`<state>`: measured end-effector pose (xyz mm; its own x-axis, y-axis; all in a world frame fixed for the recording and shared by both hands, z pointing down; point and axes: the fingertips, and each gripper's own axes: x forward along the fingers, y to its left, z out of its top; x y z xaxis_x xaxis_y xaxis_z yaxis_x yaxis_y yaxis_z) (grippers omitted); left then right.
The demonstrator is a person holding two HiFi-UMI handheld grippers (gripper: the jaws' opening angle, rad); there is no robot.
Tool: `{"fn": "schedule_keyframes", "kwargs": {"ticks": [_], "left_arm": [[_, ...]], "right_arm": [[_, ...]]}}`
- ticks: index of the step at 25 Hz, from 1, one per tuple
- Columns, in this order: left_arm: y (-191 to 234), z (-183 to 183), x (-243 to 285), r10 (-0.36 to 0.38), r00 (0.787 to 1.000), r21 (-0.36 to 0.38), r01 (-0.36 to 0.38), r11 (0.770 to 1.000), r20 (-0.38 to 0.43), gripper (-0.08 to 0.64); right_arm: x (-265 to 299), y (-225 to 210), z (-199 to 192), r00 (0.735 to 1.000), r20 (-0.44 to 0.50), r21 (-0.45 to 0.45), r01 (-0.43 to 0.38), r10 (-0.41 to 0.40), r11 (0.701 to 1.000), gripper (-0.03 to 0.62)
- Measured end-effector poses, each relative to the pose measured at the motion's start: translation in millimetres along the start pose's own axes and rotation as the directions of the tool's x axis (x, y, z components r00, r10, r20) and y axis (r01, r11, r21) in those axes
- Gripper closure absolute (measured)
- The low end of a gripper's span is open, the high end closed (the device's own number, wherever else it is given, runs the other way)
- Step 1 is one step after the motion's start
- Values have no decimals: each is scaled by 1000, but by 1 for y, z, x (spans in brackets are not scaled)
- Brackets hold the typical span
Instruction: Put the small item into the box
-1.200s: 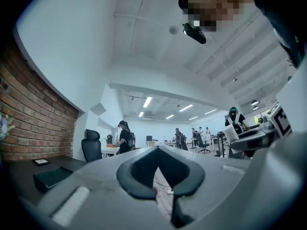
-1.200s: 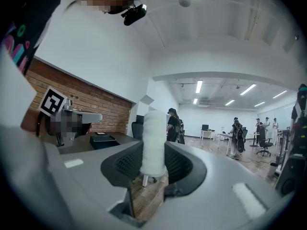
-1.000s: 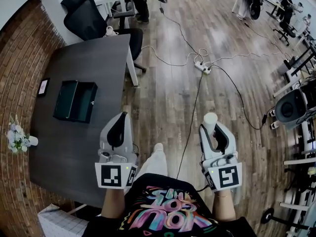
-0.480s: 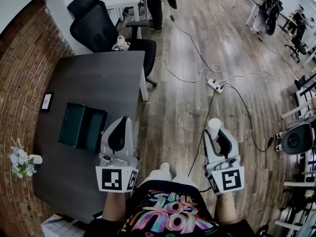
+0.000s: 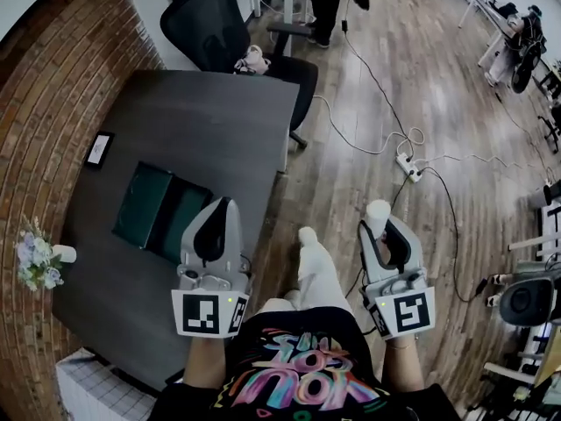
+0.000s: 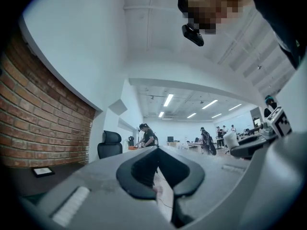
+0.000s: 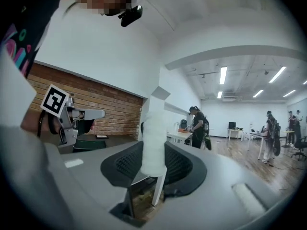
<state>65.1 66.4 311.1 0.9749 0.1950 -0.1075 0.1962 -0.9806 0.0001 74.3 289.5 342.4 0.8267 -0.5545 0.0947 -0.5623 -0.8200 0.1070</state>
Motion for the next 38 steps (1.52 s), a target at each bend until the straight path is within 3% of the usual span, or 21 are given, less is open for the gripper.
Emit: {"fn": "schedule_keyframes", "kwargs": {"ticks": [5,7,9,13,16,19,24,28,30,33,38], "left_arm": [[43,-2,18,166,986,26,-165,986,-6,558],[67,2,19,258,966,40,-257,966,-3,558],[94,7,15,368,930,53,-367,929,1,558],[143,21,-4,581,814,79,-581,810,22,558],[166,27,-20,689,724,96,-689,718,40,558],[183,28,-40,774,631,111,-774,623,52,558],[194,24,-81,899,435,118,-897,427,58,558],[194,23,-112,946,319,128,-942,310,56,558],[195,23,-126,958,280,136,-953,271,54,558],[199,23,-145,969,241,124,-965,233,58,558],[216,23,-159,975,216,107,-972,209,58,558]], "right_arm": [[85,6,6,982,12,-8,-187,187,982,460],[124,16,15,960,28,-17,-278,278,961,460],[165,31,28,923,46,-36,-380,381,924,460],[235,76,53,802,68,-85,-588,593,805,460],[269,109,63,708,73,-109,-695,703,711,460],[291,143,68,614,74,-126,-776,785,619,460],[320,203,69,415,62,-147,-896,908,420,460],[325,245,66,300,49,-141,-942,953,304,460],[323,265,66,255,45,-138,-956,966,259,460],[319,292,69,212,46,-149,-965,976,216,460],[317,317,68,180,20,-148,-972,983,181,460]]}}
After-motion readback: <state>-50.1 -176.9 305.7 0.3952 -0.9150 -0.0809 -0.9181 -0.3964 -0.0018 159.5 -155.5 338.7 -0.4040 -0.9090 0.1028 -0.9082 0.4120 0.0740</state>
